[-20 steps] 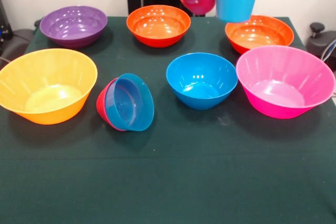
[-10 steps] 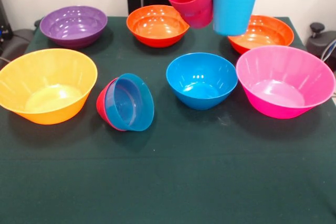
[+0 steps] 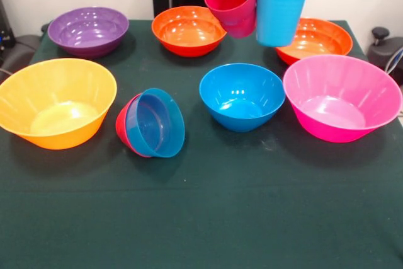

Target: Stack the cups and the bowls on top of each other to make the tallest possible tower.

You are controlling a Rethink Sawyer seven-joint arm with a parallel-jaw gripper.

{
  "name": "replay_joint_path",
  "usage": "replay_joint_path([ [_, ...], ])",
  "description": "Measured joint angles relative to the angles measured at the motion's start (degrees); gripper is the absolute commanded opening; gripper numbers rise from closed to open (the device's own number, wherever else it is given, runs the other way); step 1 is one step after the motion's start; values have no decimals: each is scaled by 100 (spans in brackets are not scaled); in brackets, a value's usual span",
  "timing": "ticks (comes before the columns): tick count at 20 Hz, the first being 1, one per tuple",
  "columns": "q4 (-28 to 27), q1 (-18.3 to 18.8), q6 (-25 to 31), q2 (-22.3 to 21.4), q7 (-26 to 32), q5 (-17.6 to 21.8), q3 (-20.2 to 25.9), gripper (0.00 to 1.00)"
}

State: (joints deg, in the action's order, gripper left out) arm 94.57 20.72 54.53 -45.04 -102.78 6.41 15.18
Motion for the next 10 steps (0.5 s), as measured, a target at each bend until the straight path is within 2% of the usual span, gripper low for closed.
replay_joint_path([
  [10,218,-109,-540,33,0,19,-129,0],
])
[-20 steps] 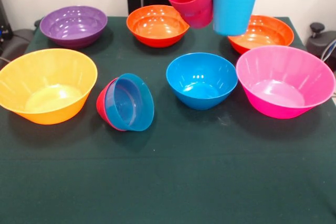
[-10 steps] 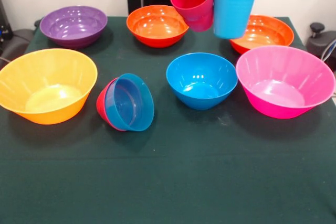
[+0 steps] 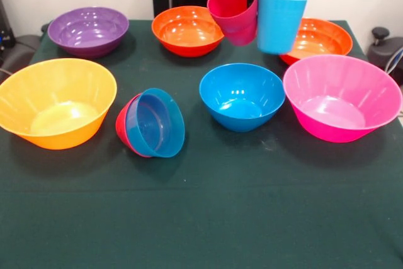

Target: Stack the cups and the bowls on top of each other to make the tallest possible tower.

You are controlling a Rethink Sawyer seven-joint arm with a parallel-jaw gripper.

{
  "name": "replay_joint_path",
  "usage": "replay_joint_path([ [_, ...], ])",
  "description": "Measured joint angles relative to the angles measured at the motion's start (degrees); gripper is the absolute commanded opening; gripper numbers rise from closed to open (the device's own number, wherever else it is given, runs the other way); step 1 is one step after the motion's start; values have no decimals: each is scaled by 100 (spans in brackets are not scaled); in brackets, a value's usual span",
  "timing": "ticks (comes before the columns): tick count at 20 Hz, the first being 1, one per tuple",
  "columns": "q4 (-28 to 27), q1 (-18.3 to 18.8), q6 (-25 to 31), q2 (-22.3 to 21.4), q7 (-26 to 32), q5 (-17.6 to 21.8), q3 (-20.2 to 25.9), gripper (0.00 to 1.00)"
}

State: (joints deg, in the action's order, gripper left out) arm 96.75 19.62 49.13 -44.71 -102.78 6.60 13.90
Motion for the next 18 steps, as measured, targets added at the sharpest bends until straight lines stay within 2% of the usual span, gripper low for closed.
replay_joint_path([
  [18,-392,2,-335,580,0,139,-12,0],
])
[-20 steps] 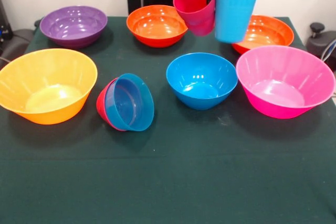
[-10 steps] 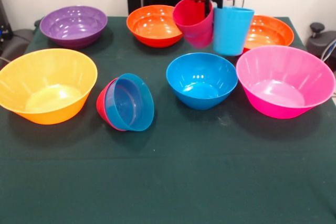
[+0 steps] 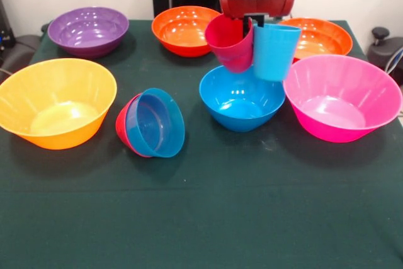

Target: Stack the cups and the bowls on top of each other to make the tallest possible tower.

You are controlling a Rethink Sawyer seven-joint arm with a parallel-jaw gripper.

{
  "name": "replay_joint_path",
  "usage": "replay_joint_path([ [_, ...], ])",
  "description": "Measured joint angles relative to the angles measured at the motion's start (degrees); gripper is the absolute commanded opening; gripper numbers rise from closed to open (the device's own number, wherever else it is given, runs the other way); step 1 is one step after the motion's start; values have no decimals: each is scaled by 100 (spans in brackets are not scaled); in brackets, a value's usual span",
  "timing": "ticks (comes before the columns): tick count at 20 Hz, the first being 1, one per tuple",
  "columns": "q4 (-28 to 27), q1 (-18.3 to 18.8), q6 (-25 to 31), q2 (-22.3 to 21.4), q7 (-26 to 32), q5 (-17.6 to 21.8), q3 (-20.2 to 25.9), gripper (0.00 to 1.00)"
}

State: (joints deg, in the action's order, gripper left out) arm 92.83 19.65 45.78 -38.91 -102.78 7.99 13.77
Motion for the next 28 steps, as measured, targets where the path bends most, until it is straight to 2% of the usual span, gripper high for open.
replay_joint_path([
  [18,-12,2,-401,112,0,17,-56,0],
  [28,-4,2,-655,174,0,209,-259,0],
])
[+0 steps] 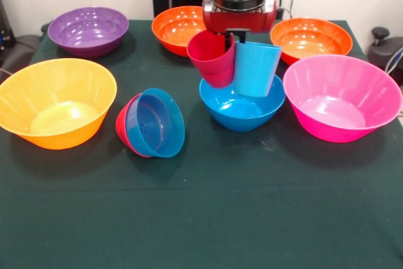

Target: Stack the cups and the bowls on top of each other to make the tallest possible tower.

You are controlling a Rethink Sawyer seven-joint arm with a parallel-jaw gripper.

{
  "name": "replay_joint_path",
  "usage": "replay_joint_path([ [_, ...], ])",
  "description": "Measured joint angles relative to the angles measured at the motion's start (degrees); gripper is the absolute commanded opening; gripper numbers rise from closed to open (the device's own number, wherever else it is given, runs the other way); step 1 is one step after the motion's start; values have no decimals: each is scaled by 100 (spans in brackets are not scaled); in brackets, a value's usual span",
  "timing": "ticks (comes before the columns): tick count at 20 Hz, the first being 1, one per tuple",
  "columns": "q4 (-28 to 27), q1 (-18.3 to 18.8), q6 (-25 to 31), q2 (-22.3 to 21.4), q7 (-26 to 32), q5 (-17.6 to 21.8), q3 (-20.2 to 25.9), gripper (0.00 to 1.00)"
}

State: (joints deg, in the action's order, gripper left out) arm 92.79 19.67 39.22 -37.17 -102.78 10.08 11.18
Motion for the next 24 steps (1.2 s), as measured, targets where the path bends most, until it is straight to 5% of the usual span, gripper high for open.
replay_joint_path([
  [24,822,-229,-1280,30,-2,129,-346,0],
])
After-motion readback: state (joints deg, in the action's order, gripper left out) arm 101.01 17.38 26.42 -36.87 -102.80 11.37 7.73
